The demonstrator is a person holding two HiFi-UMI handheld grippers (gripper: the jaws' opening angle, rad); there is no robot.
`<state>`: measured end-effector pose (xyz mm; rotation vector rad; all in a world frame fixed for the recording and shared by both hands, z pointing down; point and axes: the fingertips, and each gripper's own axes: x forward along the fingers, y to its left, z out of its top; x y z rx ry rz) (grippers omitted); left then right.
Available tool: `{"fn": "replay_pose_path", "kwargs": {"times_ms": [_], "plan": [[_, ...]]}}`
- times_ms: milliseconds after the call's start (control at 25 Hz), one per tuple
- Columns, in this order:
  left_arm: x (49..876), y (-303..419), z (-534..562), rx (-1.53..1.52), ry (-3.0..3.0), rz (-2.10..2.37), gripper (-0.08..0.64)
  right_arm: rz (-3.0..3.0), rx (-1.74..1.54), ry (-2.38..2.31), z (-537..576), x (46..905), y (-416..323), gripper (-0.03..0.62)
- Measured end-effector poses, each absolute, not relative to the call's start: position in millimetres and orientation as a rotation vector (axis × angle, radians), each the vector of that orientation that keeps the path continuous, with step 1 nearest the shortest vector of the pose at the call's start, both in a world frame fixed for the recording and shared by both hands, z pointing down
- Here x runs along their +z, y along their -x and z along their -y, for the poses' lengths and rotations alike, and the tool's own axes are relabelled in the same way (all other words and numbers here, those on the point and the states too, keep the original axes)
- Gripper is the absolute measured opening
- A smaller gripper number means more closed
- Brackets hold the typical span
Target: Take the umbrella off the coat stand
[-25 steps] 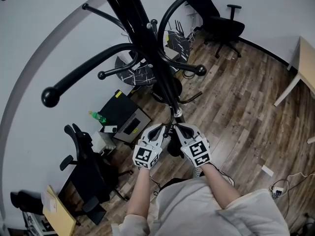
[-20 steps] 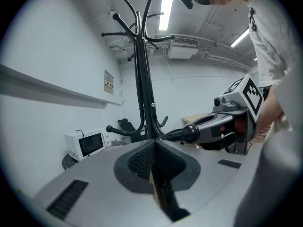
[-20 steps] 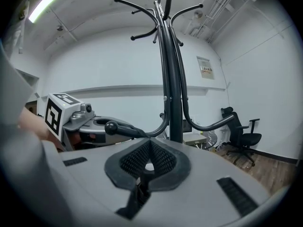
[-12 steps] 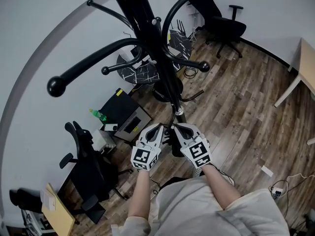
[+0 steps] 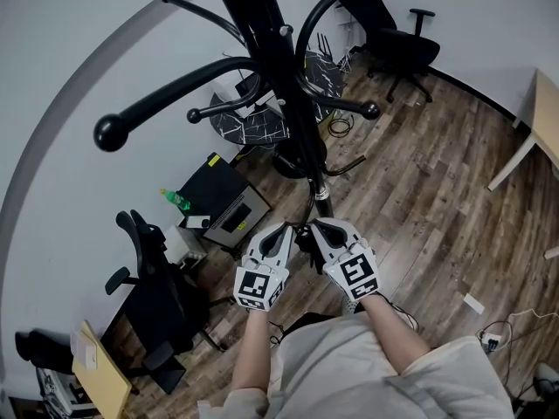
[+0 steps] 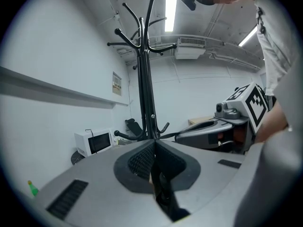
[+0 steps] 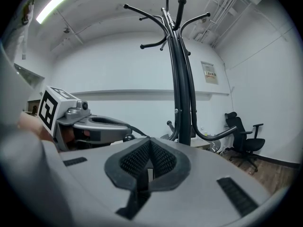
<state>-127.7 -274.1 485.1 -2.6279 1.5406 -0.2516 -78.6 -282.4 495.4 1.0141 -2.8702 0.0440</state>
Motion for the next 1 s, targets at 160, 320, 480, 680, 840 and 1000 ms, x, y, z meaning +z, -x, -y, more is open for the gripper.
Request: {"fn": "replay_pose_path", "kwargs": {"times_ms": [160,320,480,680,840,1000], "plan": [[480,126,266,-0.250,2.623,-1.543,0.023,2.873,-0.003,-1.018,278,491,77,0.009],[479,126,256,-0.247,2.623,-1.551,0.023,2.868,-0.048,-1.006,271,491,78,0.009],[481,121,252,-0.263,2.617,-1.515,0.023,2.868,-0.031,-1.010,270,493,75,0.008],[484,110,250,-0.261,2.637,-1.495,0.023,2.857,-0.011,-1.033,269,497,66,0.009],[487,102,243,-0.241,2.649,-1.496,0.023,2.853,-0.014,-1.045,267,496,58,0.009],[494,85,239,-0.231,2.673,-1.500,0.023,2.841,0.001,-1.067,268,500,43,0.009]]}}
